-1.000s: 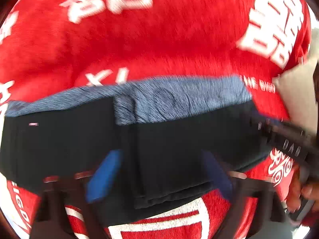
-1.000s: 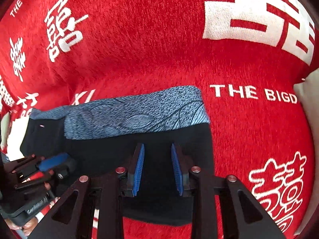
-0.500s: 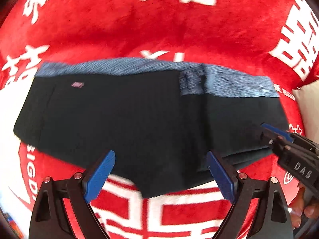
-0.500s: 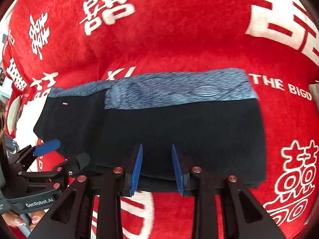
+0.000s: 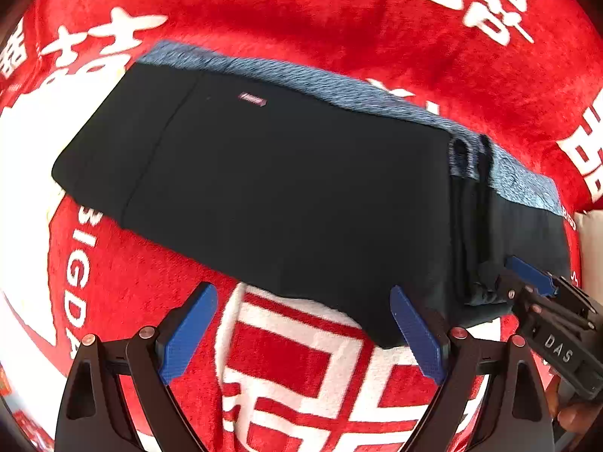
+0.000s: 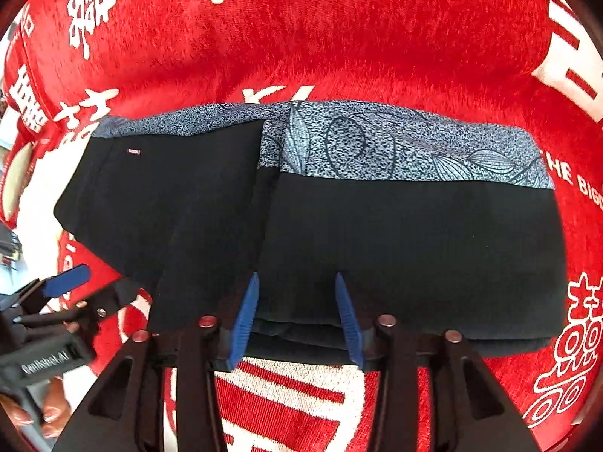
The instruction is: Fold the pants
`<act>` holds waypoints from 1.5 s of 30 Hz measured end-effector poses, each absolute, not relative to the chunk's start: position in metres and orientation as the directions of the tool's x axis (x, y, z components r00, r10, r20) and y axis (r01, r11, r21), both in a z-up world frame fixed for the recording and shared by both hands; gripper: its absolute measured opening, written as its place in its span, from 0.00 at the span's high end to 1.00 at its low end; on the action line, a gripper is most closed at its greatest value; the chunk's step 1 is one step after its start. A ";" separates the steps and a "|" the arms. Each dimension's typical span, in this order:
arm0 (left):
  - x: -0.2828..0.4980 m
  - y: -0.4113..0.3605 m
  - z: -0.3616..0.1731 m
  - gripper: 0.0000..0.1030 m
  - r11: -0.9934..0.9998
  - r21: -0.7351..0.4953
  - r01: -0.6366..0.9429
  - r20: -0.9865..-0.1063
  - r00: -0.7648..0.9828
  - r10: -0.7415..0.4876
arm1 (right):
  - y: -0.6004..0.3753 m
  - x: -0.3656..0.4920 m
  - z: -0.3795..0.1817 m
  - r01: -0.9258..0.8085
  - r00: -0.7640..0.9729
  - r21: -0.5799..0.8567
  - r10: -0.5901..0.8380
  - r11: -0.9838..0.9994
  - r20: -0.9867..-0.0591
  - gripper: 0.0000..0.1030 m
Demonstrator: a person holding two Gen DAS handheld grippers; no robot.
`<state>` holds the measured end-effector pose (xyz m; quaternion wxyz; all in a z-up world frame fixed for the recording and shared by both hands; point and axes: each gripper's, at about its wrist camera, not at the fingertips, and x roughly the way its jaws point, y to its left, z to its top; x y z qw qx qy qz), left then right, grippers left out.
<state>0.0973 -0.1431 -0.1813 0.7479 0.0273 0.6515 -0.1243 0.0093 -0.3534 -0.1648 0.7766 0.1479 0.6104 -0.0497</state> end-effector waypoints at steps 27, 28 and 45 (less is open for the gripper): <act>0.119 -0.007 -0.187 0.10 0.942 -0.325 -0.088 -0.936 0.175 -0.307 | -0.304 0.020 -0.179 0.108 0.181 -0.102 -0.120 0.989 -0.976 0.25; 0.120 -0.002 -0.187 0.10 0.936 -0.338 -0.103 -0.931 0.184 -0.316 | -0.304 0.021 -0.179 0.108 0.181 -0.103 -0.122 0.989 -0.976 0.25; 0.151 0.035 -0.208 0.10 0.765 -0.606 -0.218 -0.791 0.273 -0.548 | -0.303 0.020 -0.179 0.106 0.184 -0.109 -0.128 0.988 -0.975 0.25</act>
